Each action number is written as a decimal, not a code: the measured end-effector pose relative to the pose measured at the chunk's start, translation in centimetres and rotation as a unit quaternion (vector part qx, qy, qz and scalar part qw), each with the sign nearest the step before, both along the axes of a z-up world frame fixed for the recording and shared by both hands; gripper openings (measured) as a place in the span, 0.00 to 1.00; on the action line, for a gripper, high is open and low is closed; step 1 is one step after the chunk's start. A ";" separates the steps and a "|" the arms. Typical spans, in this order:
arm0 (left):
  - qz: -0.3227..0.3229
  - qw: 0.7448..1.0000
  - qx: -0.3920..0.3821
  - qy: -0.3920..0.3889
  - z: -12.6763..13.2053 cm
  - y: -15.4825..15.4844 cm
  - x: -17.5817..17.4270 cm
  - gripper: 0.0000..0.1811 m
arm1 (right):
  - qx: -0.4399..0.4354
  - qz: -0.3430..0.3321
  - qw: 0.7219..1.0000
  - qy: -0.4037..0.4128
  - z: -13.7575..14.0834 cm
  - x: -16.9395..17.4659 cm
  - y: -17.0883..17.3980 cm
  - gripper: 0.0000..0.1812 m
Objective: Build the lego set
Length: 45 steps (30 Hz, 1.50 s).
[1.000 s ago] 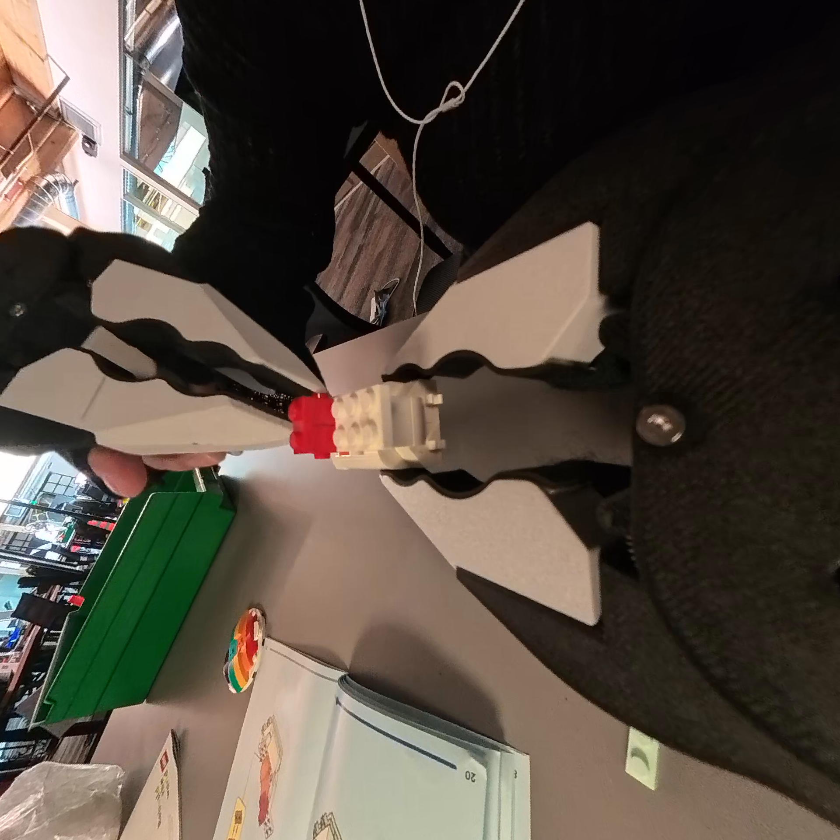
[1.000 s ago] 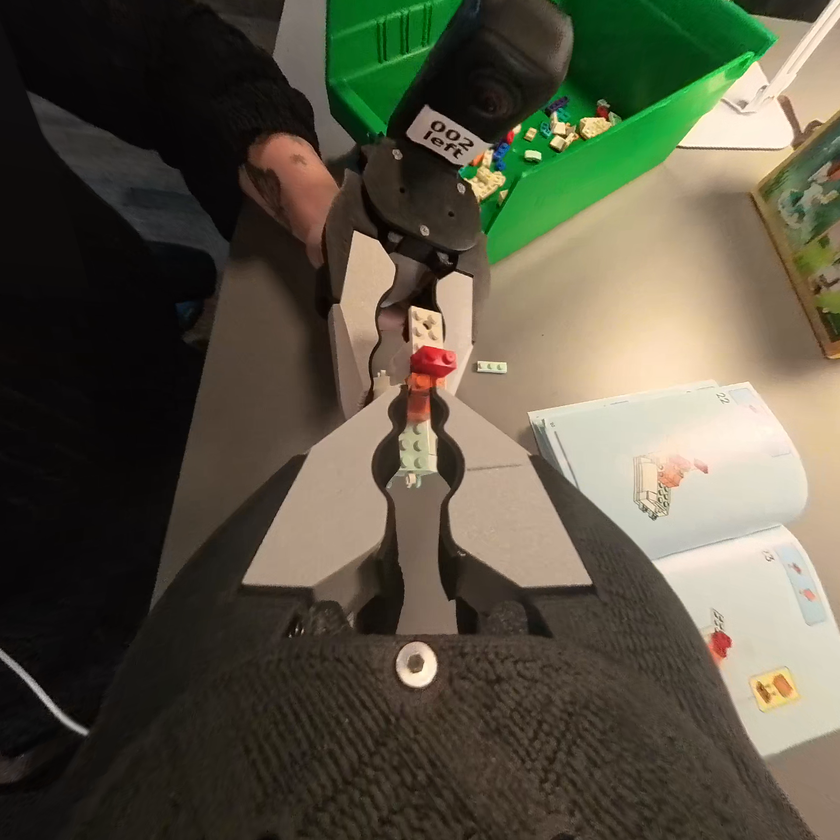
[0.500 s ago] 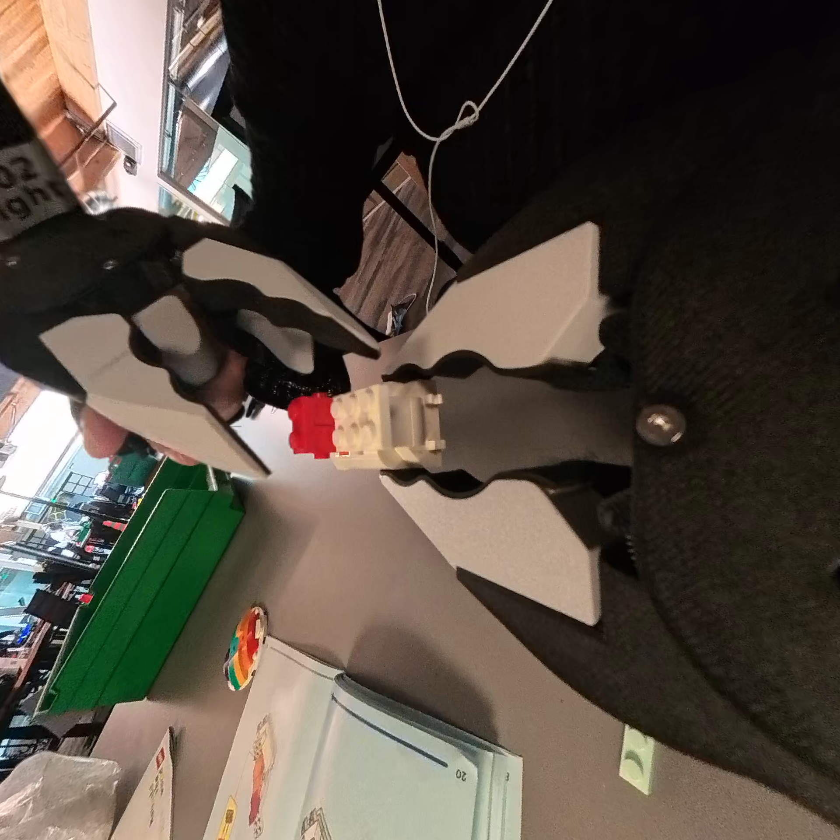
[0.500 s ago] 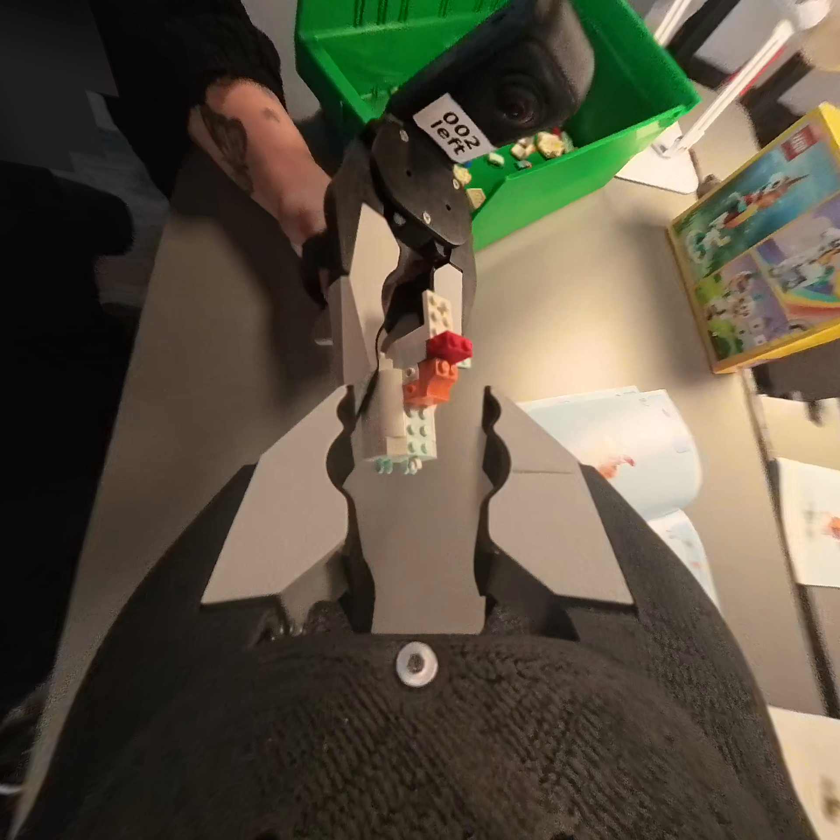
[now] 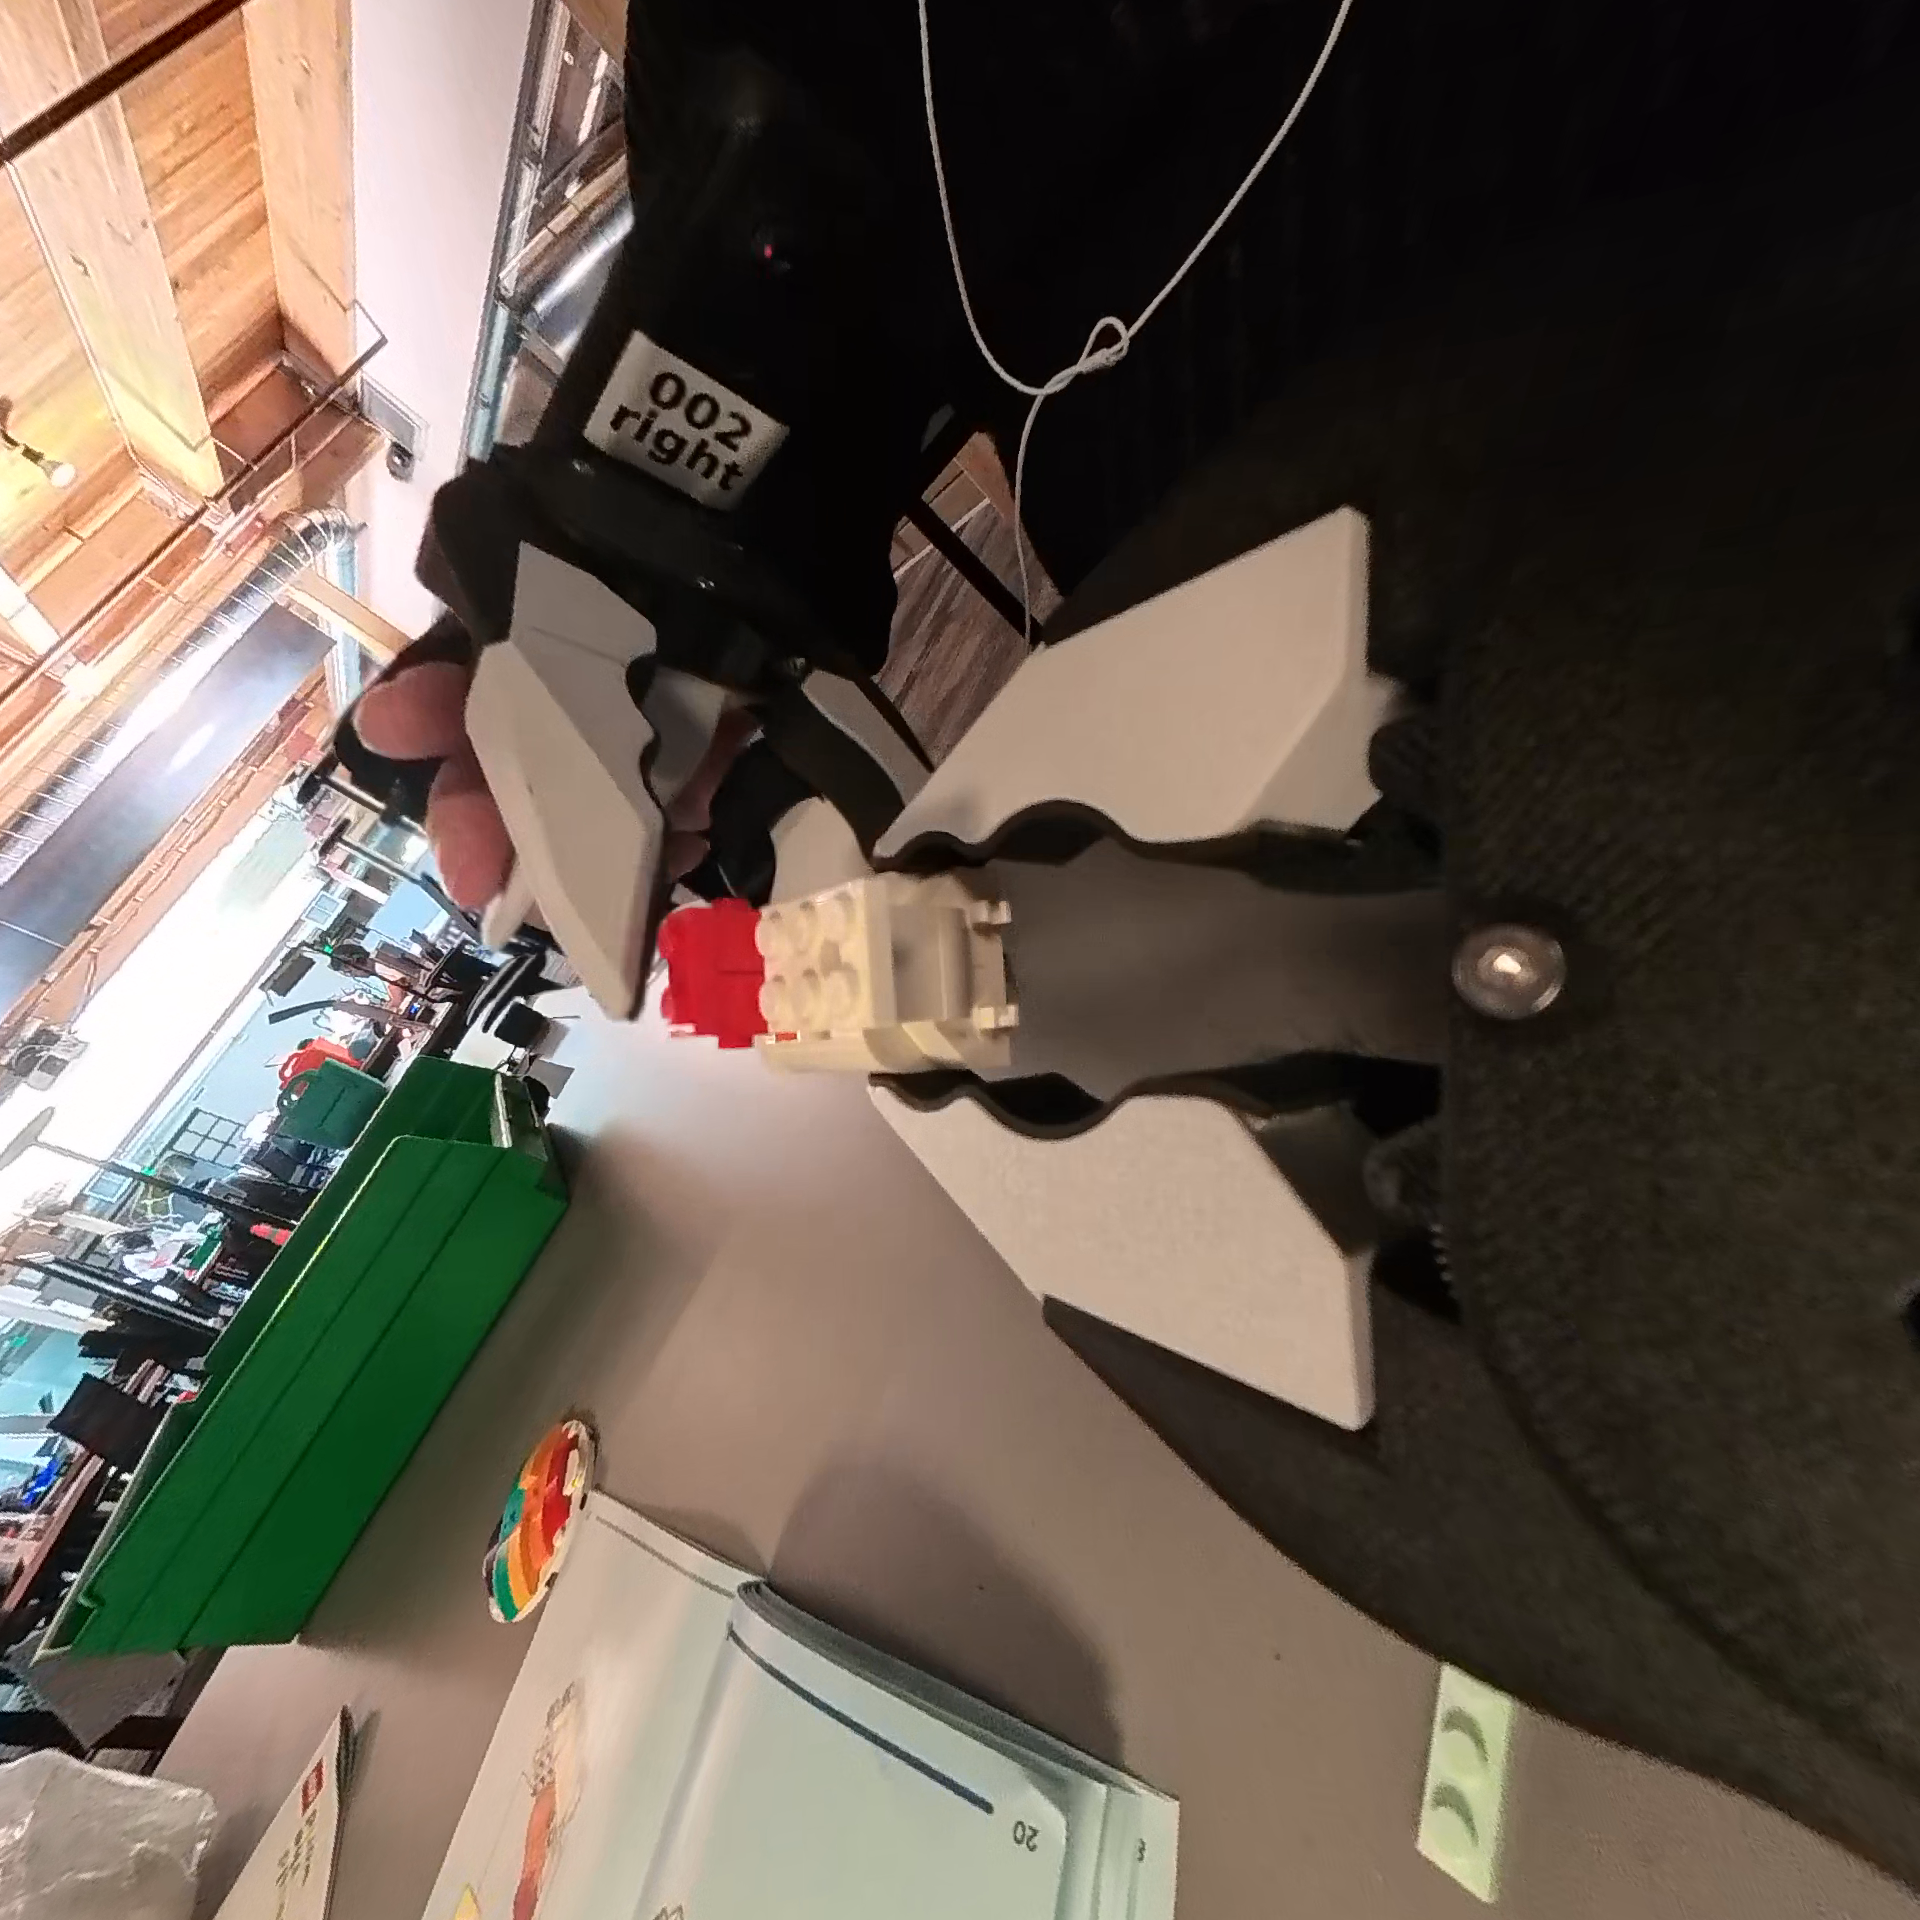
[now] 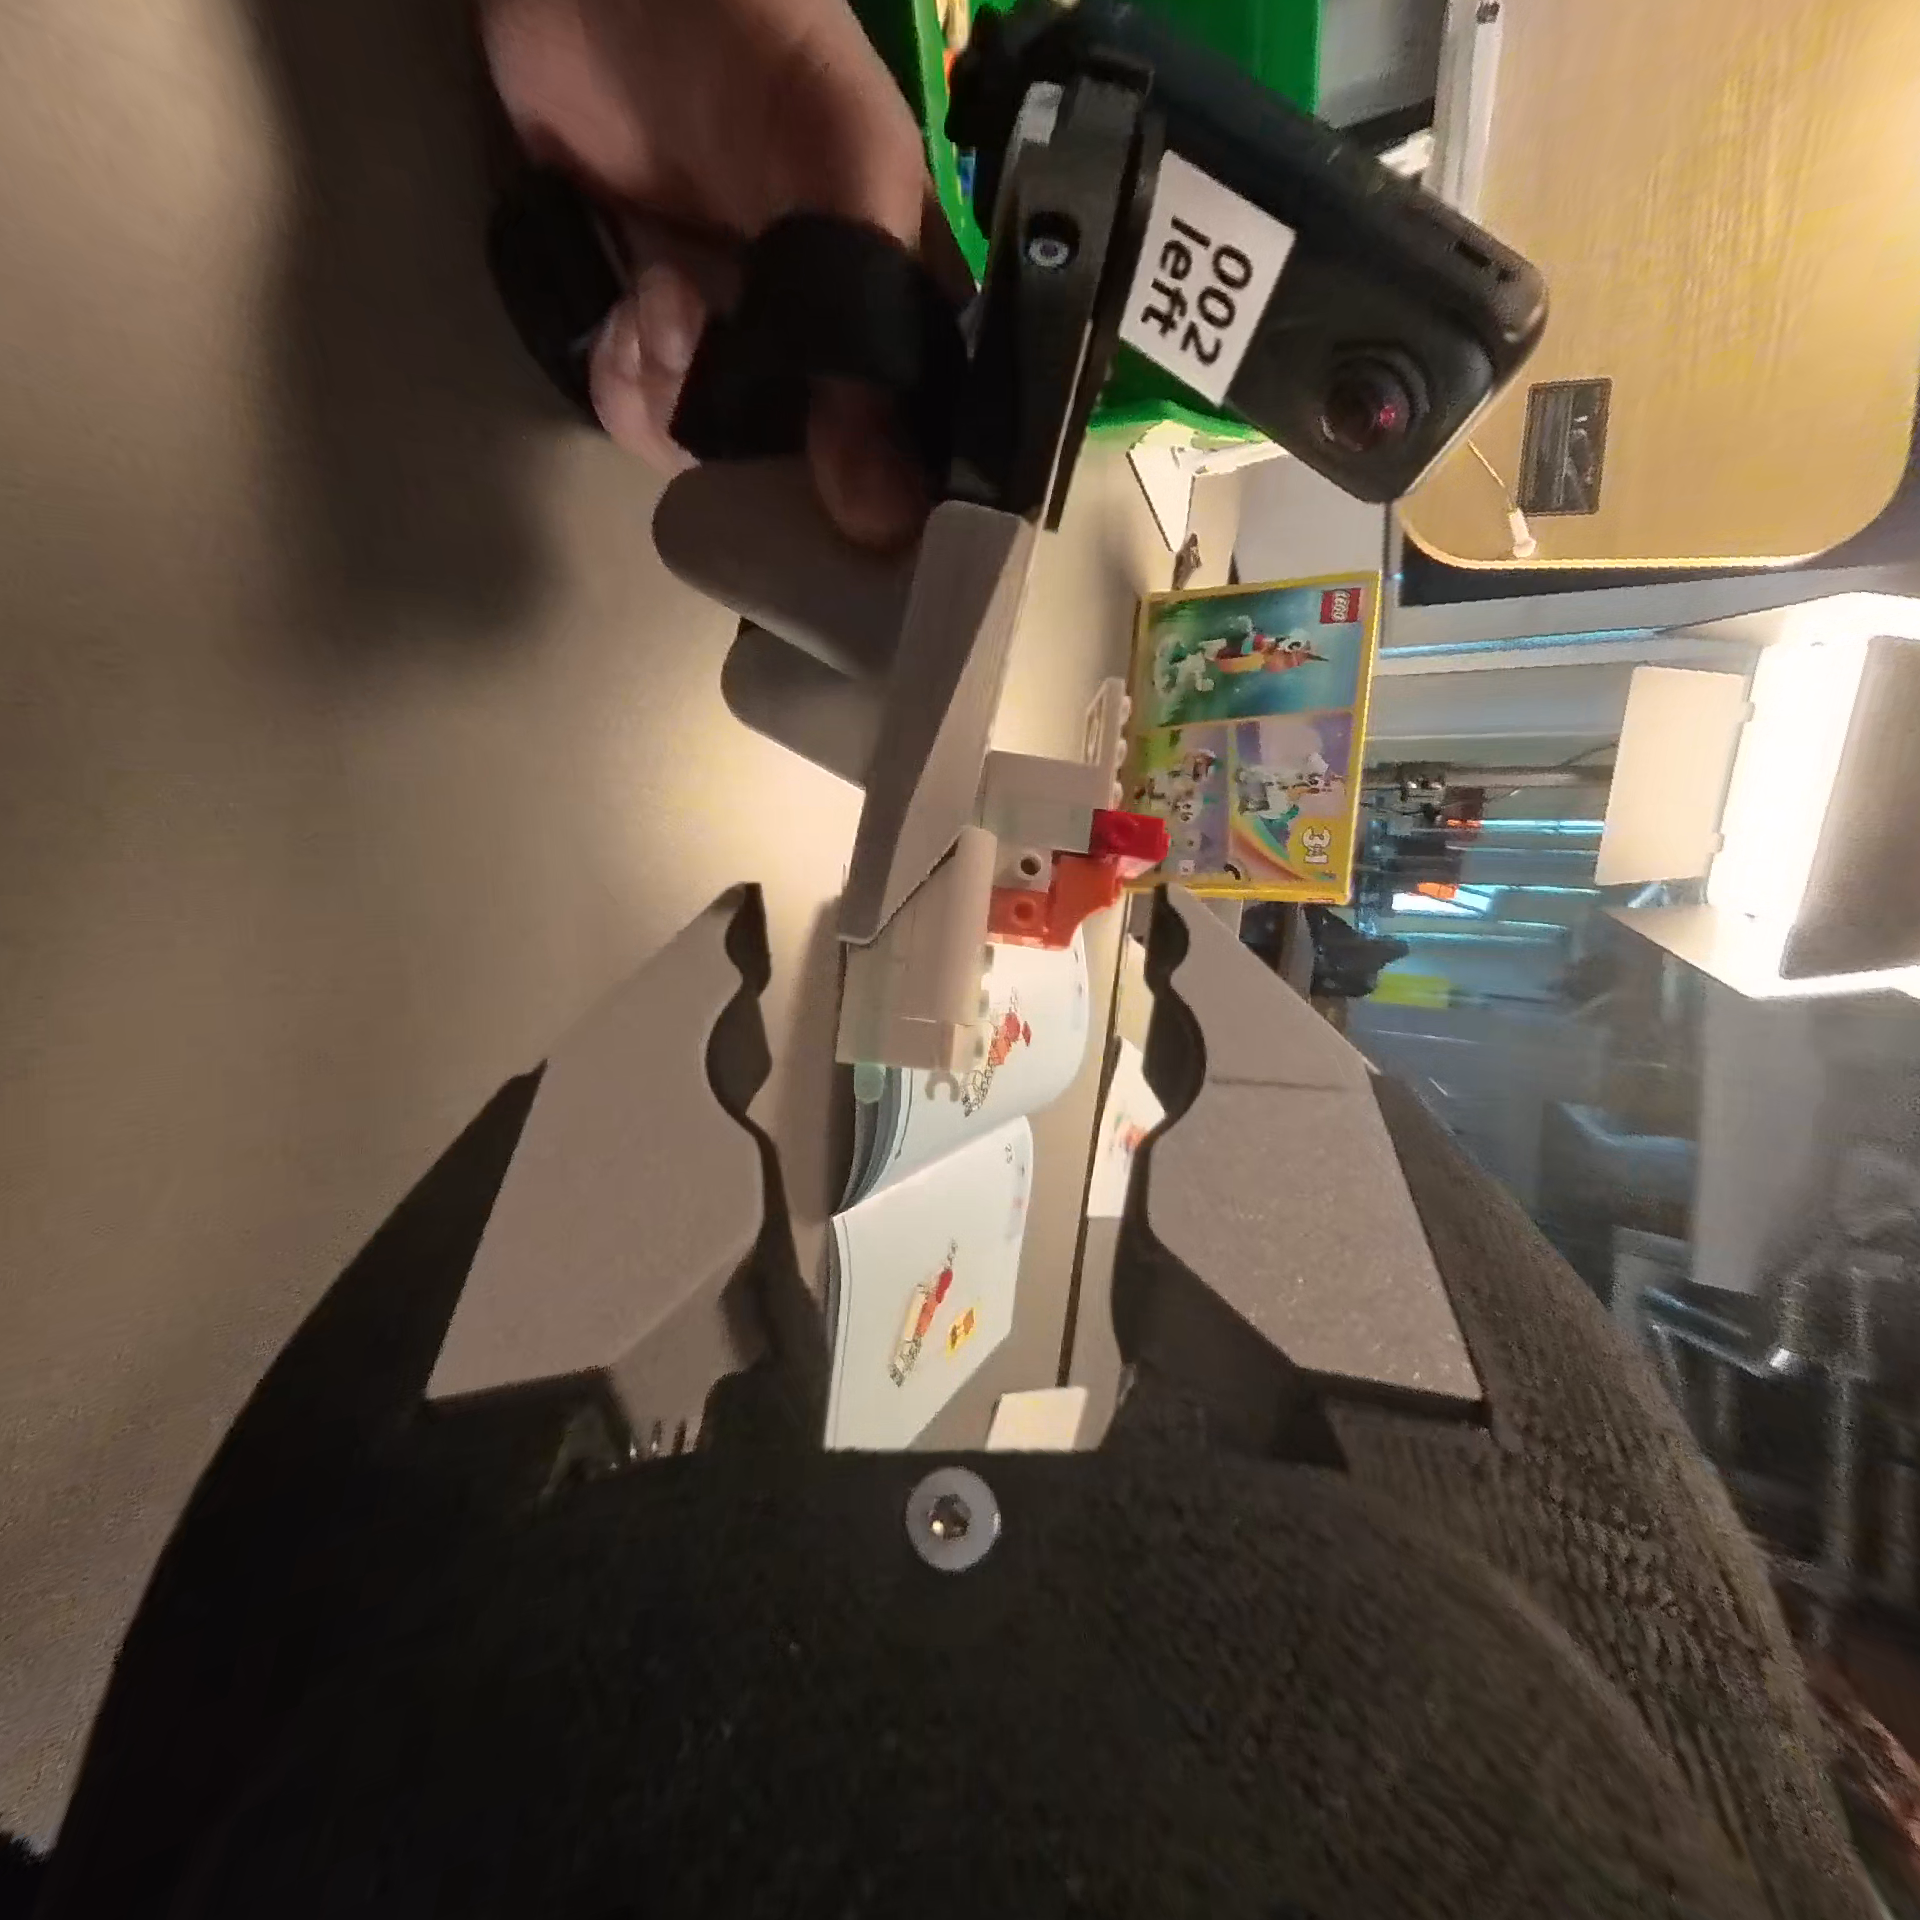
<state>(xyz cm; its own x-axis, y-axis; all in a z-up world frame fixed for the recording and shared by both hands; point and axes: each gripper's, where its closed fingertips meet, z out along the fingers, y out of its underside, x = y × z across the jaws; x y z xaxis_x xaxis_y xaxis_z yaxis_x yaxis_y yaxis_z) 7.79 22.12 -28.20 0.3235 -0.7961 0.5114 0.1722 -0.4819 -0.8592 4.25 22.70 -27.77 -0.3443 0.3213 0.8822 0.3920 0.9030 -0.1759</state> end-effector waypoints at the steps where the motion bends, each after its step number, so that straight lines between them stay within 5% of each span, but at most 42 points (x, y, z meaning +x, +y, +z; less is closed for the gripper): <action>1: -0.001 1.000 0.000 0.000 0.0 0.0 0.0 0.20 | 0.002 -0.002 1.000 0.001 0.0 -0.1 0.1 0.38; 7: -0.005 1.000 -0.015 0.005 -0.4 0.0 0.3 0.20 | 0.032 -0.008 0.999 0.005 0.0 -0.3 0.3 0.28; 21: -0.018 0.998 -0.045 0.034 -1.5 -0.3 0.7 0.19 | 0.050 -0.004 0.999 -0.007 -1.0 0.2 0.0 0.26; 38: 0.015 0.997 -0.009 -0.075 1.7 0.5 -1.3 0.19 | -0.037 -0.026 0.997 0.066 0.9 0.4 0.6 0.26; 45: 0.038 0.998 0.023 -0.047 1.8 0.5 -1.1 0.13 | -0.030 -0.023 0.997 0.060 0.3 0.3 0.4 0.26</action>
<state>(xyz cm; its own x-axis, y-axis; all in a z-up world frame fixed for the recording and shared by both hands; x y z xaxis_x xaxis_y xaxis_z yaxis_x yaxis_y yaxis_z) 6.70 22.59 -26.45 0.3367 -0.7939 0.5062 0.2873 -0.4254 -0.8582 4.55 23.07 -27.50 -0.2215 0.3873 0.8949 0.4053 0.8713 -0.2768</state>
